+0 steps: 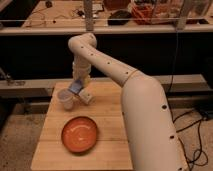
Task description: Place the white sponge in the ceramic cup
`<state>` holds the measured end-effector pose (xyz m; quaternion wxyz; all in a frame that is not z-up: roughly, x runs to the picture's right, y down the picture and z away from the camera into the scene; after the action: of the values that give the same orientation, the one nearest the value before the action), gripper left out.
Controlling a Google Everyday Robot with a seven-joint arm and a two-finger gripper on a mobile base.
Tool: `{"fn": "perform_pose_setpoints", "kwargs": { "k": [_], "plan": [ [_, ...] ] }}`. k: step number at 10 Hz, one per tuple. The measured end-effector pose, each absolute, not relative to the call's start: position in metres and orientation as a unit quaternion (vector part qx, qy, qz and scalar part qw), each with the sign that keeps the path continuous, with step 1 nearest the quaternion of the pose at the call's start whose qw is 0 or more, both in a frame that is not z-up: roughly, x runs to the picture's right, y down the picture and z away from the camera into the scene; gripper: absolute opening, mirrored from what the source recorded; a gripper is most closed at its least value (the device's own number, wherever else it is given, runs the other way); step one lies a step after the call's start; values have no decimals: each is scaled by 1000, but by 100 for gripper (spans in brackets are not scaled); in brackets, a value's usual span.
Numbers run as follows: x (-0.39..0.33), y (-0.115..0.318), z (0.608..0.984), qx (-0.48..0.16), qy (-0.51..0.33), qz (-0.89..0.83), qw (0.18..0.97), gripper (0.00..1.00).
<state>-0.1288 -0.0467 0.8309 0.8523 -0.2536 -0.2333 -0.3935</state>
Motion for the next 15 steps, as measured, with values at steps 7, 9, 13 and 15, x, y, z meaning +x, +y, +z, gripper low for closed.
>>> {"fn": "perform_pose_setpoints", "kwargs": {
  "k": [7,9,13,15],
  "plan": [
    [-139,-53,833,-247,-248,-403,846,1],
    [-144,-53,831,-244,-253,-406,843,1],
    [-148,-57,830,-237,-262,-414,839,1],
    [-153,-58,830,-233,-267,-419,836,1]
  ]
}}
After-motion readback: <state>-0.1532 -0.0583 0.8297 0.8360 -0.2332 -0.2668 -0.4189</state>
